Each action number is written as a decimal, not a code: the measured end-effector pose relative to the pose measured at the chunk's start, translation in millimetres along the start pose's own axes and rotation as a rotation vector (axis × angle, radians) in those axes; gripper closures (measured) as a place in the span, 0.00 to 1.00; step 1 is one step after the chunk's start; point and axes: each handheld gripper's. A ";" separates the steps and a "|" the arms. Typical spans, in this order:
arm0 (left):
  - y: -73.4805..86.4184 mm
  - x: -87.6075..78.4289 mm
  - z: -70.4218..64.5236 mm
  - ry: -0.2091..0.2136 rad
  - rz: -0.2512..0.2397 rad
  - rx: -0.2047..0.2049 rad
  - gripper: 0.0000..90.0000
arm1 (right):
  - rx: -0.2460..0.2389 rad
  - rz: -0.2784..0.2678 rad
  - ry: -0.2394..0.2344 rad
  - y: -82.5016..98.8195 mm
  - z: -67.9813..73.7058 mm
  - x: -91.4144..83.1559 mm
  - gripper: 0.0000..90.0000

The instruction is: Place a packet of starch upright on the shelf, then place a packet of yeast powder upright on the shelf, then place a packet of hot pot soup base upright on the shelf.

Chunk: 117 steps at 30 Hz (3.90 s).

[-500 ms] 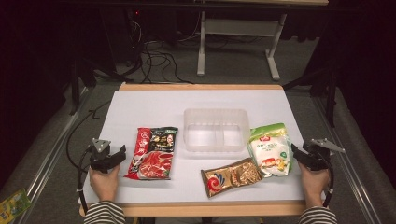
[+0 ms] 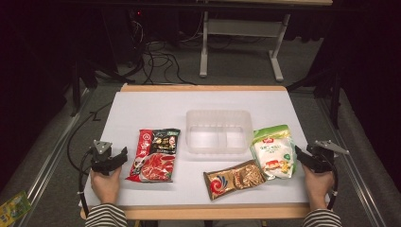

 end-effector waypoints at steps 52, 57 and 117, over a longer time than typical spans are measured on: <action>-0.4 0.7 -0.8 -0.001 0.007 0.008 0.41 | -0.024 -0.032 -0.076 3.5 5.4 -33.9 0.53; -0.3 0.4 -1.0 0.001 0.006 0.012 0.40 | -0.036 -0.034 -0.093 1.2 9.8 -39.2 0.53; -0.4 0.5 -1.3 0.001 0.006 0.015 0.41 | -0.086 0.243 -0.296 -68.6 23.7 20.6 0.38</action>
Point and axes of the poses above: each handheld gripper's, and its own axes: x roughly forward along the jaws, y roughly out of its underside, z roughly to its left, and after that the axes turned 13 degrees about -y, right-handed
